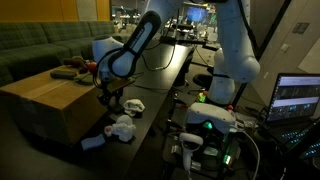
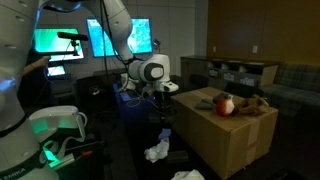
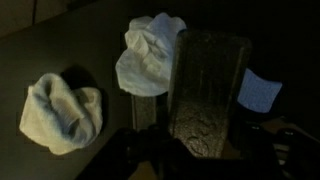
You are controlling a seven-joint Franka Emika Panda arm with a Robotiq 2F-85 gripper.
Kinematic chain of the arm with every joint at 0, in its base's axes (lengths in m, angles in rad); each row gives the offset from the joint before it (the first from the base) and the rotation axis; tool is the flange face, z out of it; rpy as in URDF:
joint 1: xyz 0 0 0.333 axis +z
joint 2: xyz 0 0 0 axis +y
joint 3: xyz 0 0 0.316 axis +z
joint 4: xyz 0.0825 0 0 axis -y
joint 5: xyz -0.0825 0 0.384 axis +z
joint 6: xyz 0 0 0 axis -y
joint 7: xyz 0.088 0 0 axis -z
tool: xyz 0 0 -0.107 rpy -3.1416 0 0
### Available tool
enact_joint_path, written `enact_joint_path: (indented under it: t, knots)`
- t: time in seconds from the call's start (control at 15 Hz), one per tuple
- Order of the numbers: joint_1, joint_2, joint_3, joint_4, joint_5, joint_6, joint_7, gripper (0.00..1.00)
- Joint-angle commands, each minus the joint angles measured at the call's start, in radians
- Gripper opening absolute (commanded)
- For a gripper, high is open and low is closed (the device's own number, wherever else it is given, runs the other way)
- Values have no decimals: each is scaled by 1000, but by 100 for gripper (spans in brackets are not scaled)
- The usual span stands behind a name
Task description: Pick up all the objects on the box and put them on table, then pick up the all the objects on the table and put them on the box
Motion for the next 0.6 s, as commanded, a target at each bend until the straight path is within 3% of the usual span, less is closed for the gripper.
enact_joint_path:
  t: [0.0, 0.53]
  knots:
    - [-38, -75, -13, 33, -68, -74, -102, 33]
    - [-78, -9, -5, 293, -142, -167, -261, 33]
